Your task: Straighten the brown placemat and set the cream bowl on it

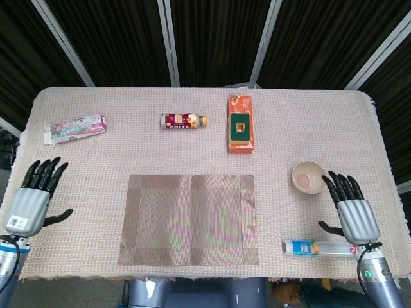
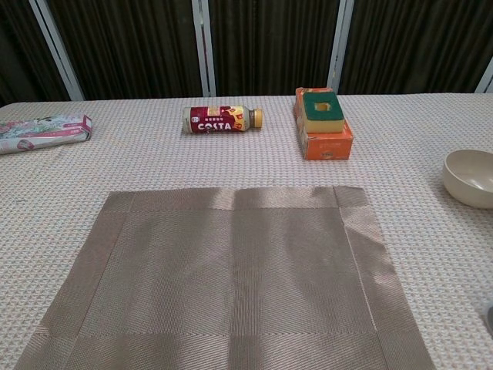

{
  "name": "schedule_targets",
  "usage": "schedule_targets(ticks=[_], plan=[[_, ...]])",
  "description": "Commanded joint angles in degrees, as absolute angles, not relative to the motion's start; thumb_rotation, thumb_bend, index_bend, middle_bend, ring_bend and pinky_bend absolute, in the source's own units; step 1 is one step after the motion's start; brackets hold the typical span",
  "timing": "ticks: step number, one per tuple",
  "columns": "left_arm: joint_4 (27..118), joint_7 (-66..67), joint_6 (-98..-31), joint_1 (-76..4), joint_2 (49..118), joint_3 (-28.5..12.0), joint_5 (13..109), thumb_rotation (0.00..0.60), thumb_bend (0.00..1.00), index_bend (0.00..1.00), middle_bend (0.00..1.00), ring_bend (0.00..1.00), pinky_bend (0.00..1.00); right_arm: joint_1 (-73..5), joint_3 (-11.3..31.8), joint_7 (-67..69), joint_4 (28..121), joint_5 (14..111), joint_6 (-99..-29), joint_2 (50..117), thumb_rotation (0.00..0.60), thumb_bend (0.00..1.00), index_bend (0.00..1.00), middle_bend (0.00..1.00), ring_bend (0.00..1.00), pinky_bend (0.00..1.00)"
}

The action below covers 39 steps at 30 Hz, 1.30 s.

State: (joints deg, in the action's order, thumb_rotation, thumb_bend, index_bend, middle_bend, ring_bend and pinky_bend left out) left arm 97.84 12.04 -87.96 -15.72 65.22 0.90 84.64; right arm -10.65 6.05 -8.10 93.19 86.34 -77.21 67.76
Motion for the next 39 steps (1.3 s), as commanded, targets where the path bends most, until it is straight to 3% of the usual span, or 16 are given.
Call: schedule_targets(ticks=[1,11,25,33,39], plan=[[96.69,12.59,-87.59,-15.23,66.17,-1.34,81.65,0.6,0.01,0.0,0.0,0.0,0.0,-15.83,8.08,-11.75,90.33,79.58,-68.4,68.8,0.6,0.0,0.06,0.0,0.0,0.0],[93.84,11.49,-85.43,-15.14,66.22,-3.47,78.46,0.6,0.01,0.0,0.0,0.0,0.0,-21.55,9.19,-16.93,82.32,69.07,-56.98,74.03,0.6,0.0,0.16,0.0,0.0,0.0],[94.04,8.6,-85.46,-14.35,65.0,-5.26,78.61,0.6,0.01,0.0,0.0,0.0,0.0,-24.84,8.98,-21.18,71.86,65.93,-56.07,81.69,0.6,0.0,0.37,0.0,0.0,0.0],[94.35,8.08,-84.87,-14.06,64.63,-5.6,78.67,0.6,0.01,0.0,0.0,0.0,0.0,-26.14,9.0,-18.1,64.19,67.96,-56.98,86.24,0.6,0.24,0.53,0.0,0.0,0.0],[94.36,8.16,-84.63,-13.85,64.63,-5.7,79.0,0.6,0.01,0.0,0.0,0.0,0.0,-26.39,8.1,-15.37,59.98,71.5,-59.48,88.65,0.6,0.27,0.64,0.0,0.0,0.0]])
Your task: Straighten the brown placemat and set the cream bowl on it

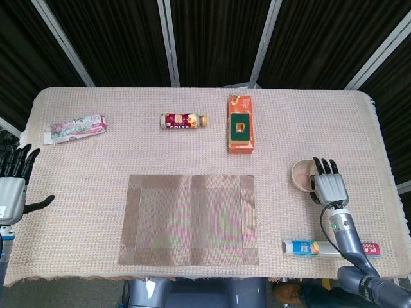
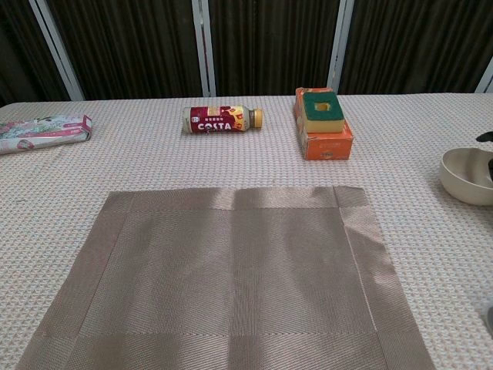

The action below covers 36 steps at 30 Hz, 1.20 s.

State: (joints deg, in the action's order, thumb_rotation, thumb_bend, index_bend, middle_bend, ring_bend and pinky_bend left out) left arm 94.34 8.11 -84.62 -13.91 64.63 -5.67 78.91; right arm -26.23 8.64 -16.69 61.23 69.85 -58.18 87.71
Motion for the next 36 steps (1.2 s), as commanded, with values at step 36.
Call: schedule_targets(ticks=[36], plan=[[92.83,6.75,-81.46,-13.96,64.94,-7.2,77.63,0.6,0.01,0.0,0.0,0.0,0.0,-45.22,6.08,-22.29,90.01,92.77,-47.96,85.16,0.6,0.27,0.66,0.03,0.0,0.0]])
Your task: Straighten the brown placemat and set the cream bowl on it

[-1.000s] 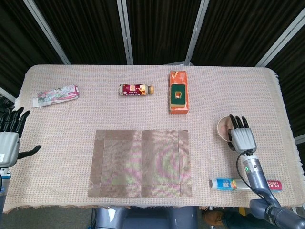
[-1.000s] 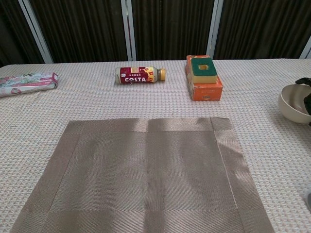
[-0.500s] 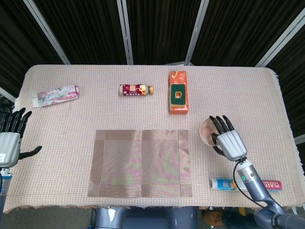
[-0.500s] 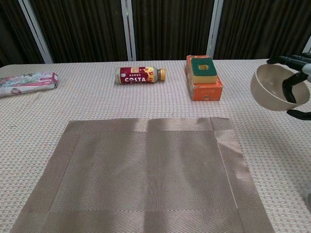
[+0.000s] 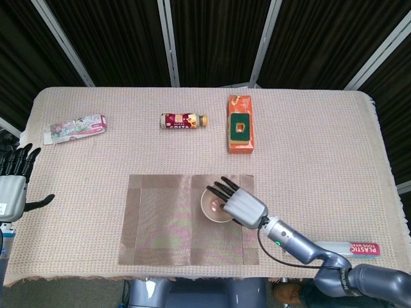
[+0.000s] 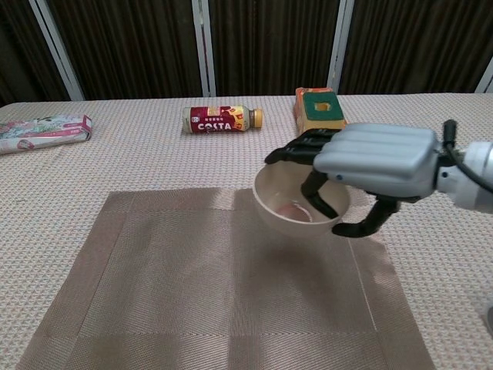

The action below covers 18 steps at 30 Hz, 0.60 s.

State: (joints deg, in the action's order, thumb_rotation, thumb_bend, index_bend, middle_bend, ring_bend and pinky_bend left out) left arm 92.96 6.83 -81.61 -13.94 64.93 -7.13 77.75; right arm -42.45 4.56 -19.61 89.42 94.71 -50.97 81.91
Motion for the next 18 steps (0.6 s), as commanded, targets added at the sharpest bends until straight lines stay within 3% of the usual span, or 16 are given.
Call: schedule_targets(ticks=[1,9,18], plan=[[92.72,6.64,-81.32,-13.98,64.93,-7.27,77.49,0.6,0.01,0.0,0.0,0.0,0.0,-45.83,6.27,-22.89,89.51,92.64,-47.49,86.24,0.6,0.27,0.66,0.03,0.0,0.0],[92.32,6.19,-80.68,-14.0,64.8,-7.52,77.07,0.6,0.01,0.0,0.0,0.0,0.0,-48.74,7.0,-25.62,85.33,91.52,-45.82,92.51,0.6,0.27,0.66,0.04,0.0,0.0],[92.21,6.18,-80.25,-14.0,64.84,-7.6,76.96,0.6,0.01,0.0,0.0,0.0,0.0,-50.82,5.88,-26.93,80.96,92.67,-45.32,95.24,0.6,0.27,0.66,0.04,0.0,0.0]])
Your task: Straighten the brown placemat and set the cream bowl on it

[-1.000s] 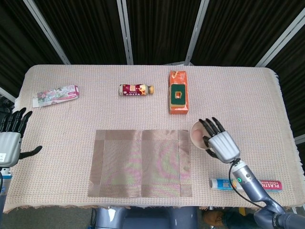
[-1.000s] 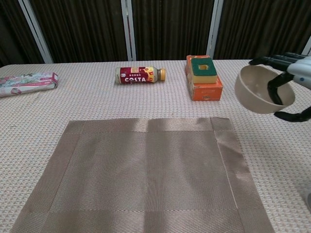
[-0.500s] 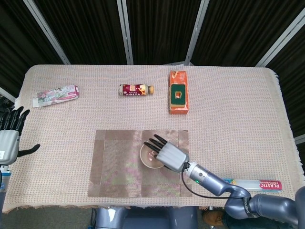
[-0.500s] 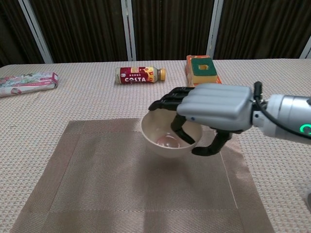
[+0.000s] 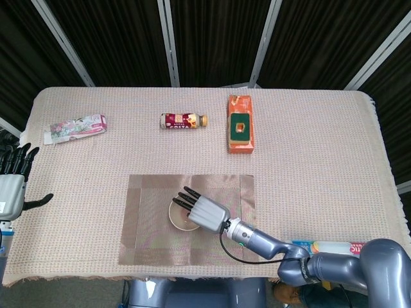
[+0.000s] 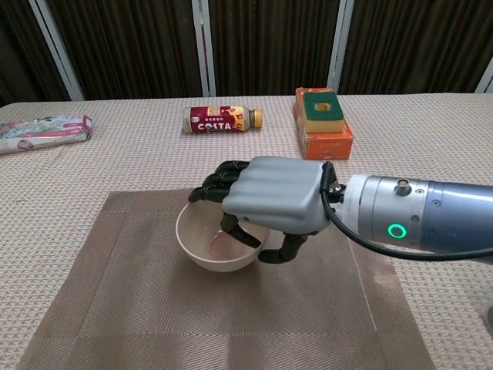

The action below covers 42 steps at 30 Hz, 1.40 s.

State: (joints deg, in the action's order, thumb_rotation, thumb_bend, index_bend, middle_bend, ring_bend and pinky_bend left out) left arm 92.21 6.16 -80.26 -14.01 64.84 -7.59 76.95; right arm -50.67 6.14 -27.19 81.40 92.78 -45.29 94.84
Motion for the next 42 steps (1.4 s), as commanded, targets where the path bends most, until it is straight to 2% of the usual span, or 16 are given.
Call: schedule_targets(ticks=[1,3,4,6,7,9,11,15,20,26,31,36,42], plan=[[92.19,6.23,-80.27,-13.98,64.85,-7.6,76.98,0.6,0.01,0.0,0.0,0.0,0.0,-50.87,5.77,-26.67,80.69,92.64,-45.46,95.46,0.6,0.27,0.66,0.04,0.0,0.0],[92.25,6.25,-80.23,-13.96,64.87,-7.59,77.01,0.6,0.01,0.0,0.0,0.0,0.0,-50.94,5.57,-26.24,80.19,92.8,-45.92,95.82,0.6,0.26,0.64,0.05,0.0,0.0],[92.28,6.28,-80.19,-13.95,64.87,-7.58,77.01,0.6,0.01,0.0,0.0,0.0,0.0,-50.99,5.45,-26.2,79.75,93.06,-46.32,96.07,0.6,0.21,0.58,0.05,0.0,0.0],[92.32,6.38,-80.16,-13.96,64.88,-7.59,77.03,0.6,0.01,0.0,0.0,0.0,0.0,-51.04,5.27,-25.9,79.13,93.27,-46.86,96.46,0.6,0.07,0.38,0.05,0.0,0.0],[92.32,6.45,-80.18,-13.93,64.9,-7.59,77.05,0.6,0.01,0.0,0.0,0.0,0.0,-51.0,5.18,-25.87,78.82,93.42,-47.29,96.64,0.6,0.01,0.24,0.04,0.0,0.0],[92.32,6.53,-80.21,-13.9,64.94,-7.59,77.08,0.6,0.01,0.0,0.0,0.0,0.0,-50.9,4.95,-25.82,78.7,93.62,-47.91,96.69,0.6,0.0,0.09,0.04,0.0,0.0],[92.36,6.58,-80.18,-13.86,64.98,-7.55,77.11,0.6,0.01,0.0,0.0,0.0,0.0,-50.62,4.77,-25.31,79.73,93.38,-48.44,96.32,0.6,0.0,0.02,0.03,0.0,0.0],[92.5,6.66,-80.45,-13.76,64.91,-7.51,77.48,0.6,0.01,0.0,0.0,0.0,0.0,-50.14,4.5,-26.61,81.71,94.52,-50.56,94.61,0.6,0.0,0.0,0.02,0.0,0.0],[92.95,6.55,-81.28,-13.31,64.74,-7.27,78.31,0.6,0.01,0.0,0.0,0.0,0.0,-47.54,3.63,-27.26,86.66,95.81,-55.37,88.96,0.6,0.0,0.0,0.02,0.0,0.0],[93.49,6.5,-83.2,-12.11,64.62,-6.51,79.81,0.6,0.01,0.0,0.0,0.0,0.0,-40.78,0.68,-27.13,92.25,97.96,-65.19,78.22,0.6,0.0,0.0,0.01,0.0,0.0],[92.29,7.09,-86.26,-10.36,65.61,-5.72,81.28,0.6,0.01,0.0,0.0,0.0,0.0,-31.97,-1.15,-22.7,93.86,96.18,-76.68,70.62,0.6,0.0,0.0,0.0,0.0,0.0],[90.59,5.98,-87.67,-8.74,66.72,-4.85,81.59,0.6,0.01,0.0,0.0,0.0,0.0,-23.55,-0.75,-15.61,91.91,90.93,-86.37,68.86,0.6,0.0,0.0,0.0,0.0,0.0],[89.95,4.8,-88.54,-7.15,66.51,-3.54,82.52,0.6,0.01,0.0,0.0,0.0,0.0,-16.42,-1.53,-9.86,89.76,87.39,-92.12,69.34,0.6,0.0,0.0,0.0,0.0,0.0]])
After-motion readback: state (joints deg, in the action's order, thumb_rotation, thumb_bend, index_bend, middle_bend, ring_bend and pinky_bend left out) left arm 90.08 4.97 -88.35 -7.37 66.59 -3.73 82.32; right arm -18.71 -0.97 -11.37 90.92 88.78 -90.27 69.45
